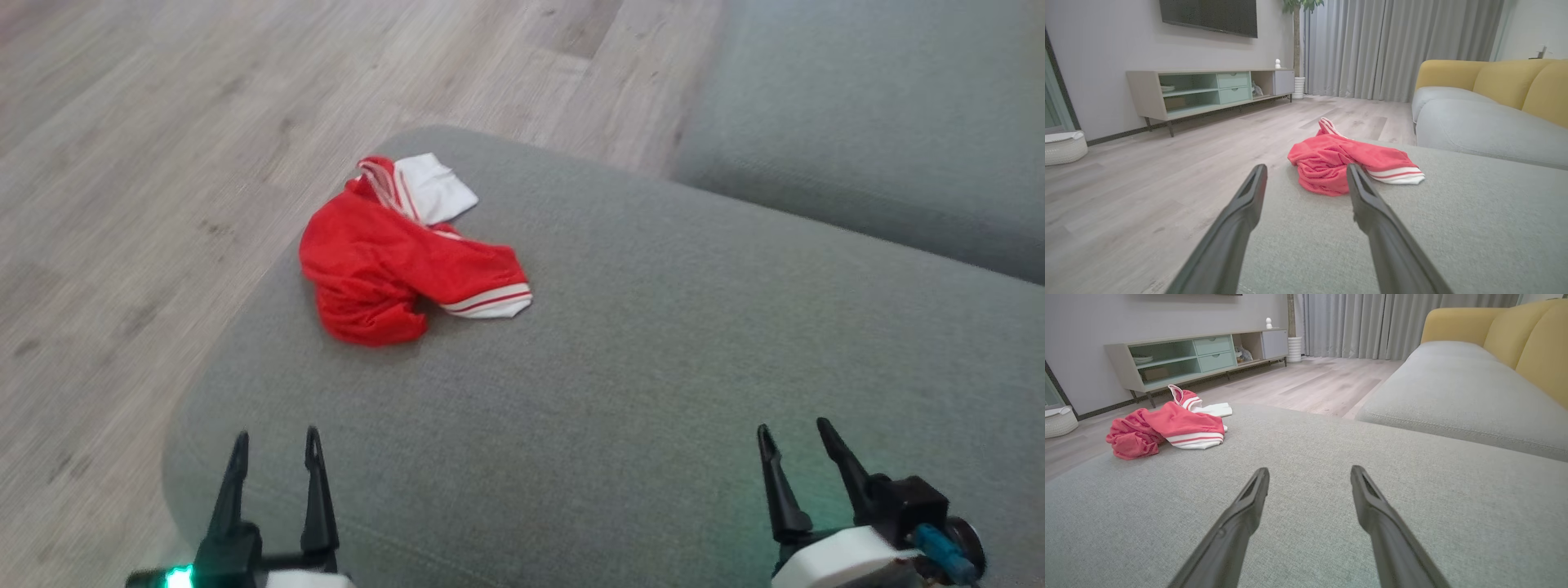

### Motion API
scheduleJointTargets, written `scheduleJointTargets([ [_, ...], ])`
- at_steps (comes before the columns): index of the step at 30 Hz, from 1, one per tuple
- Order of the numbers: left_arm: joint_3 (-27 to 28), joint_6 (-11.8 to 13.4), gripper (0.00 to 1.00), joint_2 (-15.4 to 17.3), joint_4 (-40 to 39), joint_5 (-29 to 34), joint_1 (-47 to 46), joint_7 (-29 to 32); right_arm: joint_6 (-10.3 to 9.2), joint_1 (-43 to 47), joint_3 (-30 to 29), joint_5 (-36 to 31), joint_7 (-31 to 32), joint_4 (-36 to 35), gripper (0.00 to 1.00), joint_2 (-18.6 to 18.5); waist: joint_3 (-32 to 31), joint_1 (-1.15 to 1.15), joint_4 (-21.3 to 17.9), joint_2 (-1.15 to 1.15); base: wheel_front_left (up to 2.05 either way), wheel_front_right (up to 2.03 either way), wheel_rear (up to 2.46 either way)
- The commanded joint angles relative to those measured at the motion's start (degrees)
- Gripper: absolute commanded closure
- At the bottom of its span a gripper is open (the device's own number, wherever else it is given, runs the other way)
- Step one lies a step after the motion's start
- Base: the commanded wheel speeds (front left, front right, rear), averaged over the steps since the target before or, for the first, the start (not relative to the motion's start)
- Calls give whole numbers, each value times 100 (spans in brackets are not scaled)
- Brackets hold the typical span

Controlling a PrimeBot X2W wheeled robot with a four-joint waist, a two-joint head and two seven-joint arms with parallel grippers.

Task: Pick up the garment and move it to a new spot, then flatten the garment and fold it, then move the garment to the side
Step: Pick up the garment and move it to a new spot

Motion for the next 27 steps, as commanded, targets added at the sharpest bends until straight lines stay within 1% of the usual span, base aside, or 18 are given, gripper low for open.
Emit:
scheduleJointTargets([
  [1, 219, 61, 0, -19, -274, 75, -366, -29, 37, -240, 83, -2, -78, -154, 0, -118, 130, -1, 118, 0, 0, 0, 0],
  [4, 250, 37, 0, 33, -435, 204, -502, -29, 37, -212, 1, -17, -78, -176, 0, -227, 256, -1, 225, 0, 0, 0, 0],
  [5, 256, 0, 0, 105, -503, 287, -691, -29, 37, -153, -81, -52, -78, -211, 0, -325, 387, -1, 291, 0, 0, 0, 0],
  [6, 289, 6, 0, 142, -557, 316, -816, -29, 37, -147, -99, -76, -78, -235, 0, -390, 481, -1, 277, 0, 0, 0, 0],
  [8, 369, 23, 0, 215, -687, 353, -1113, -29, 37, -158, -111, -119, -78, -277, 0, -547, 699, -1, 217, 0, 0, 0, 0],
  [11, 491, -11, 0, 330, -866, 346, -1707, -29, 37, -326, -93, -174, -78, -398, 0, -871, 1232, -1, 58, 0, 0, 0, 0],
  [14, 492, -186, 0, 484, -678, 353, -2474, -29, 37, -582, -37, -182, -78, -512, 0, -1252, 1715, -1, -104, 0, 0, 0, 0],
  [17, 373, -450, 0, 600, -81, 352, -3394, -29, 37, -828, 51, -164, -78, -594, 0, -1620, 2115, -1, -273, 0, 0, 0, 0],
  [19, 281, -647, 0, 620, 566, 306, -4070, 10, 37, -965, 92, -143, -78, -632, 0, -1836, 2330, -1, -380, 0, 0, 0, 0],
  [21, 234, -788, 0, 590, 1230, 233, -4751, 181, 37, -1090, 122, -121, -78, -683, 0, -2032, 2534, -1, -493, 0, 0, 0, 0],
  [24, 186, -785, 0, 618, 2231, 290, -5624, 460, 37, -1281, 166, -81, -78, -810, 0, -2268, 2833, -1, -689, 0, 0, 0, 0],
  [27, 218, -714, 0, 647, 3273, 276, -6212, 876, 37, -1413, 239, -52, -78, -908, 0, -2397, 3054, -1, -909, 0, 0, 0, 0],
])
